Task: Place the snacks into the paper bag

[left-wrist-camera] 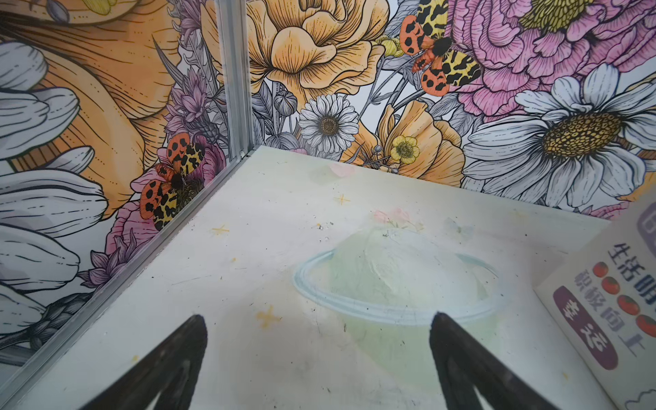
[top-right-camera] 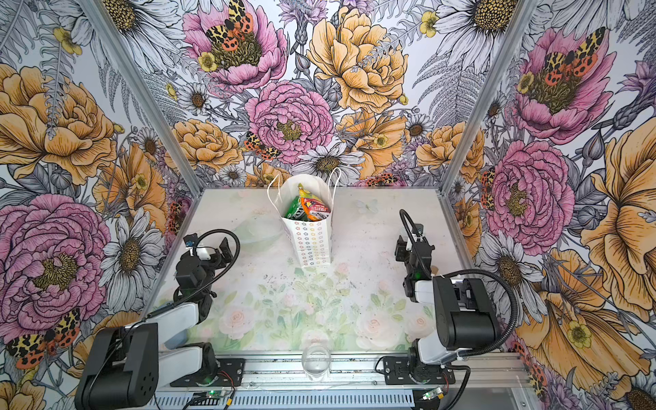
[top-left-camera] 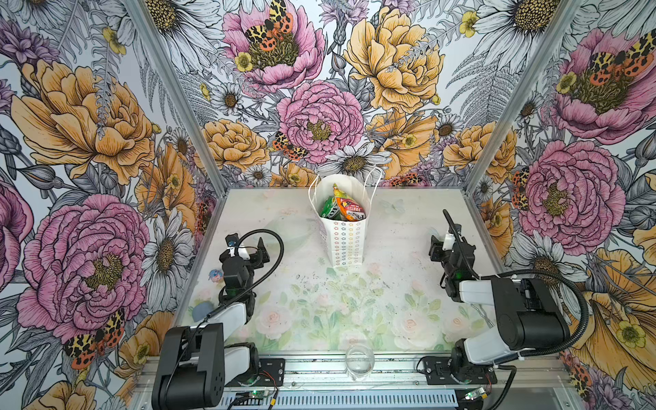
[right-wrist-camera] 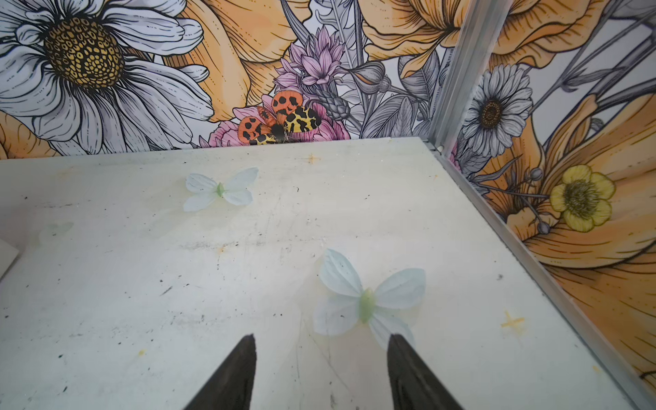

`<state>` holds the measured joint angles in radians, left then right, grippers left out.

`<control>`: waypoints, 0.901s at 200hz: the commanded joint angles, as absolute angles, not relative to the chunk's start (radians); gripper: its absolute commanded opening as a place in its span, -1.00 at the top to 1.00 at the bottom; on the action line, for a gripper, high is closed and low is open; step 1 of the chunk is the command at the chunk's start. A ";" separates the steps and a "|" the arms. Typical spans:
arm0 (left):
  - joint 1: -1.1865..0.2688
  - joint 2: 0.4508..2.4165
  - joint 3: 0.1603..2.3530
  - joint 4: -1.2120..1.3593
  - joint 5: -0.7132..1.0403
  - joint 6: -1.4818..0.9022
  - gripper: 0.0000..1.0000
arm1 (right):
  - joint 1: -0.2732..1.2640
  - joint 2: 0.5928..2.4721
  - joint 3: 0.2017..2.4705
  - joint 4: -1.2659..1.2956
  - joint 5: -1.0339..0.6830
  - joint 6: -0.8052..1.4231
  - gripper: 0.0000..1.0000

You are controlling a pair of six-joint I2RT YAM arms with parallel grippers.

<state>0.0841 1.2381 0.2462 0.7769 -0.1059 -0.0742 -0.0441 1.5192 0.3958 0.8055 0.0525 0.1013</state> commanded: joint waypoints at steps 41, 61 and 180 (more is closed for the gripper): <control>0.126 1.487 0.244 1.144 0.031 -0.101 -0.98 | -0.026 1.531 0.405 0.836 0.089 0.086 -1.00; 0.107 1.532 0.257 1.158 0.018 -0.084 -0.98 | -0.023 1.531 0.406 0.836 0.096 0.085 -1.00; 0.050 1.556 0.377 0.948 0.050 0.003 -0.98 | -0.018 1.531 0.406 0.836 0.103 0.082 -1.00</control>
